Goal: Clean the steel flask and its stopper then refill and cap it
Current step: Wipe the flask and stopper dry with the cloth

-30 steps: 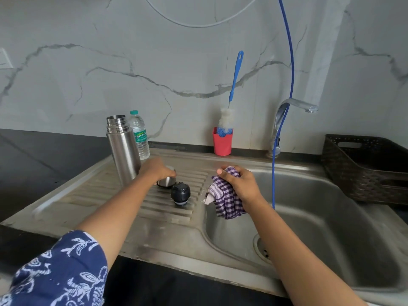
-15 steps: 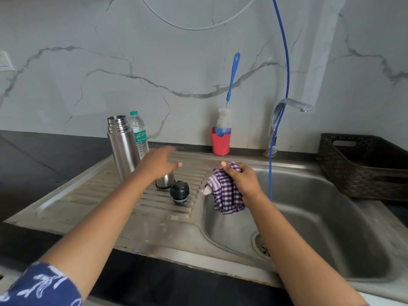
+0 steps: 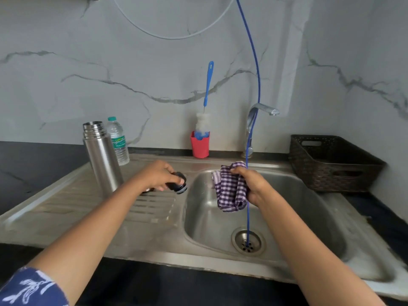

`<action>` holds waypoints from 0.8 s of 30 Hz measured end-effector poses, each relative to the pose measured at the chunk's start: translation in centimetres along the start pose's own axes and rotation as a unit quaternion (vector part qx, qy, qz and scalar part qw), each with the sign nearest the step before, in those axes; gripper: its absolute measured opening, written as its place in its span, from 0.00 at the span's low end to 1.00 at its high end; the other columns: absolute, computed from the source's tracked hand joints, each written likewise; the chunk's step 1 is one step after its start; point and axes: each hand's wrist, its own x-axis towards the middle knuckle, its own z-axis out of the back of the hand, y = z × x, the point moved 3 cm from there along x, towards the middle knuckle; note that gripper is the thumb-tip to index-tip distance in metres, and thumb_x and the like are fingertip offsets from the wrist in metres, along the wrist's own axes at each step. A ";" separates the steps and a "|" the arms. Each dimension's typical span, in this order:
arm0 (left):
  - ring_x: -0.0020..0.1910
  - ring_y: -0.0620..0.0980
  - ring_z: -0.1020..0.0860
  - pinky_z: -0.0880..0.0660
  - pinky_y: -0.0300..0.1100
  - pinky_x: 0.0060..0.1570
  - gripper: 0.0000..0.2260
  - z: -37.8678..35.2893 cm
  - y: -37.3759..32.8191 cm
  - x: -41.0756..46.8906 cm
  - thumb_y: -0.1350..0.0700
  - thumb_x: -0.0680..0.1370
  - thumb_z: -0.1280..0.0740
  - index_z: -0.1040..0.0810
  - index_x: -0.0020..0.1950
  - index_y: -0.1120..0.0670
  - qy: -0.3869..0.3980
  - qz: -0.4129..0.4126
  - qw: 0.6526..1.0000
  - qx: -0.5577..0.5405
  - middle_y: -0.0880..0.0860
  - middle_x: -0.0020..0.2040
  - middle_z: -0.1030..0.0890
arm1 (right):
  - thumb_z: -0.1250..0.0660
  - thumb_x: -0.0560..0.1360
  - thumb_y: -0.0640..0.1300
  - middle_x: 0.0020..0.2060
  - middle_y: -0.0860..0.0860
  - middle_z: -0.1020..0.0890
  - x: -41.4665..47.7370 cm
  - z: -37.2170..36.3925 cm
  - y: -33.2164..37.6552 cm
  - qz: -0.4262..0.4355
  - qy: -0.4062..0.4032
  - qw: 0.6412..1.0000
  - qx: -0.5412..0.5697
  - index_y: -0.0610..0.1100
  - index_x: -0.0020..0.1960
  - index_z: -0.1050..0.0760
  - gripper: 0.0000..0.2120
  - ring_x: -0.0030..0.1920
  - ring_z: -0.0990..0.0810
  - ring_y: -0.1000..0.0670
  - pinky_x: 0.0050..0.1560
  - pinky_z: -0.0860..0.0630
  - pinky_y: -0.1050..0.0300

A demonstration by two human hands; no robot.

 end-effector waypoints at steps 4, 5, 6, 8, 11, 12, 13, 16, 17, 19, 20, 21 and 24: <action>0.32 0.46 0.19 0.21 0.38 0.34 0.09 -4.4 -2.9 -0.7 0.56 0.75 0.29 0.23 0.53 0.57 0.080 0.015 0.964 -0.255 0.54 0.40 0.17 | 0.33 0.75 0.41 0.50 0.39 0.17 -0.5 3.8 2.1 0.026 -0.052 0.998 0.016 0.35 0.61 0.27 0.17 0.46 0.17 0.40 0.45 0.19 0.47; 0.32 0.46 0.18 0.20 0.38 0.35 0.09 -6.1 -3.5 -0.7 0.55 0.76 0.31 0.23 0.53 0.57 0.112 0.026 0.946 -0.303 0.54 0.39 0.16 | 0.32 0.75 0.43 0.50 0.40 0.17 -0.8 4.8 2.6 0.041 -0.070 0.997 0.012 0.37 0.62 0.28 0.18 0.46 0.17 0.40 0.44 0.19 0.46; 0.32 0.46 0.18 0.20 0.37 0.34 0.08 -7.7 -4.0 -0.9 0.54 0.77 0.32 0.23 0.52 0.57 0.138 0.038 0.927 -0.346 0.54 0.38 0.16 | 0.32 0.76 0.45 0.50 0.41 0.18 -1.1 5.6 3.0 0.059 -0.087 0.994 0.006 0.40 0.61 0.30 0.17 0.46 0.17 0.41 0.44 0.19 0.46; 0.32 0.47 0.17 0.20 0.36 0.33 0.08 -10.4 -5.0 -1.1 0.54 0.77 0.33 0.23 0.51 0.57 0.166 0.058 0.894 -0.412 0.57 0.38 0.16 | 0.34 0.77 0.48 0.51 0.42 0.19 -1.8 6.6 3.6 0.108 -0.098 0.989 -0.013 0.44 0.59 0.31 0.14 0.47 0.18 0.42 0.48 0.19 0.44; 0.33 0.49 0.17 0.20 0.36 0.34 0.09 -13.3 -6.7 -1.1 0.54 0.78 0.34 0.23 0.51 0.59 0.185 0.064 0.853 -0.484 0.59 0.39 0.16 | 0.40 0.79 0.56 0.53 0.44 0.19 -2.5 6.8 3.3 0.177 -0.061 0.978 -0.095 0.49 0.56 0.28 0.13 0.52 0.18 0.44 0.56 0.22 0.41; 0.34 0.49 0.16 0.20 0.36 0.35 0.09 -13.9 -7.2 -1.1 0.54 0.78 0.35 0.23 0.51 0.60 0.188 0.062 0.841 -0.503 0.59 0.39 0.16 | 0.43 0.80 0.57 0.54 0.46 0.19 -2.6 6.6 2.9 0.195 -0.036 0.970 -0.143 0.49 0.58 0.27 0.15 0.54 0.19 0.46 0.58 0.23 0.43; 0.35 0.50 0.16 0.20 0.36 0.34 0.10 -14.5 -7.6 -1.0 0.54 0.78 0.35 0.23 0.52 0.60 0.191 0.062 0.832 -0.517 0.59 0.40 0.16 | 0.46 0.81 0.57 0.56 0.47 0.20 -2.6 6.4 2.3 0.206 -0.006 0.959 -0.192 0.48 0.61 0.27 0.18 0.56 0.20 0.48 0.61 0.25 0.47; 0.35 0.50 0.16 0.21 0.35 0.30 0.11 -15.8 -7.9 -1.0 0.53 0.78 0.35 0.23 0.53 0.61 0.192 0.072 0.819 -0.535 0.59 0.44 0.17 | 0.43 0.82 0.49 0.63 0.48 0.25 -1.9 6.7 0.4 0.206 0.064 0.934 -0.284 0.48 0.69 0.34 0.17 0.63 0.26 0.50 0.68 0.32 0.50; 0.35 0.50 0.16 0.22 0.35 0.30 0.12 -16.1 -7.8 -1.1 0.53 0.78 0.35 0.22 0.53 0.62 0.198 0.076 0.818 -0.534 0.59 0.45 0.17 | 0.41 0.81 0.47 0.64 0.49 0.26 -1.7 7.1 0.1 0.218 0.080 0.922 -0.309 0.50 0.71 0.36 0.19 0.64 0.26 0.51 0.68 0.31 0.52; 0.35 0.51 0.16 0.22 0.35 0.30 0.13 -16.5 -7.6 -1.3 0.53 0.78 0.35 0.22 0.54 0.62 0.211 0.080 0.822 -0.523 0.60 0.46 0.17 | 0.37 0.79 0.47 0.66 0.53 0.27 -1.7 7.7 -0.3 0.256 0.095 0.888 -0.369 0.52 0.72 0.37 0.22 0.64 0.27 0.54 0.67 0.32 0.61; 0.35 0.51 0.16 0.22 0.35 0.30 0.13 -16.6 -7.6 -1.3 0.53 0.78 0.35 0.22 0.54 0.62 0.213 0.080 0.822 -0.522 0.61 0.46 0.17 | 0.36 0.79 0.46 0.66 0.54 0.27 -1.7 7.8 -0.4 0.273 0.092 0.878 -0.382 0.51 0.72 0.37 0.23 0.64 0.28 0.56 0.66 0.32 0.63; 0.35 0.51 0.16 0.22 0.35 0.30 0.12 -16.6 -7.6 -1.3 0.54 0.79 0.35 0.23 0.54 0.62 0.210 0.079 0.820 -0.526 0.61 0.46 0.17 | 0.35 0.78 0.46 0.65 0.53 0.27 -1.7 7.7 -0.4 0.296 0.082 0.869 -0.388 0.49 0.72 0.36 0.23 0.64 0.27 0.55 0.65 0.31 0.62; 0.36 0.51 0.16 0.20 0.35 0.33 0.10 -16.7 -7.4 -1.0 0.56 0.79 0.35 0.23 0.53 0.63 0.195 0.068 0.813 -0.544 0.60 0.42 0.17 | 0.32 0.76 0.47 0.60 0.50 0.22 -1.6 7.1 -0.6 0.353 0.023 0.853 -0.383 0.46 0.67 0.31 0.21 0.59 0.23 0.54 0.61 0.27 0.60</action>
